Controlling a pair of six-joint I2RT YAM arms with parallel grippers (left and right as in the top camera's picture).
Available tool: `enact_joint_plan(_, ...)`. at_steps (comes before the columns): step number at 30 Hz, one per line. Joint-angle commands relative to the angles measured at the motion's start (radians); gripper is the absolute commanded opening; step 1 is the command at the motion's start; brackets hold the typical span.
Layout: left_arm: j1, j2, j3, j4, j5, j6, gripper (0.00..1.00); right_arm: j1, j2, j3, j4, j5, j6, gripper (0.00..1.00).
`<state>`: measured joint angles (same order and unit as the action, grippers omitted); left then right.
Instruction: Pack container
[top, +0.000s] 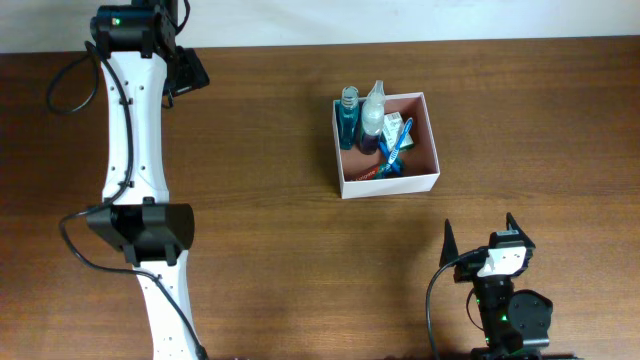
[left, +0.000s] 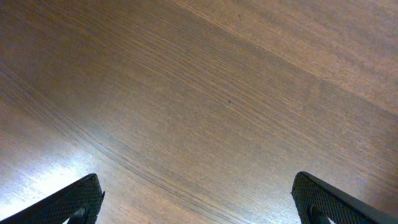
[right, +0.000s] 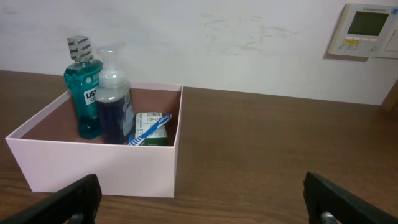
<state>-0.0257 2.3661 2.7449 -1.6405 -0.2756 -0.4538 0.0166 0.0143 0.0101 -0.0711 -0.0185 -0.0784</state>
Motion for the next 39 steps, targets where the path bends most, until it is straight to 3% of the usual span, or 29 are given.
enact_joint_plan(1,0.001,0.005,-0.002,-0.021,0.0,-0.008,0.99,0.01,-0.011,-0.005,-0.007,0.005,0.0,0.99)
enact_joint_plan(7,0.001,0.005,-0.002,0.008,0.0,0.017,0.99,0.01,-0.011,-0.005,-0.007,0.005,0.0,0.99)
enact_joint_plan(14,-0.057,-0.06,-0.002,0.545,0.063,0.371,0.99,0.01,-0.011,-0.005,-0.007,0.005,0.0,0.99)
enact_joint_plan(17,-0.086,-0.083,-0.002,0.682,0.071,0.474,1.0,0.01,-0.011,-0.005,-0.007,0.005,0.0,0.99)
enact_joint_plan(21,-0.106,-0.107,-0.002,0.699,0.071,0.558,0.99,0.01,-0.011,-0.005,-0.007,0.005,0.0,0.99)
enact_joint_plan(26,-0.107,-0.18,-0.051,0.697,0.079,0.577,1.0,0.01,-0.011,-0.005,-0.007,0.005,0.0,0.99)
enact_joint_plan(33,-0.096,-0.447,-0.353,0.724,0.077,0.586,0.99,0.01,-0.01,-0.005,-0.007,0.005,0.0,0.99)
enact_joint_plan(39,-0.053,-0.882,-0.874,0.83,0.079,0.631,0.99,0.01,-0.01,-0.005,-0.007,0.005,0.0,0.99)
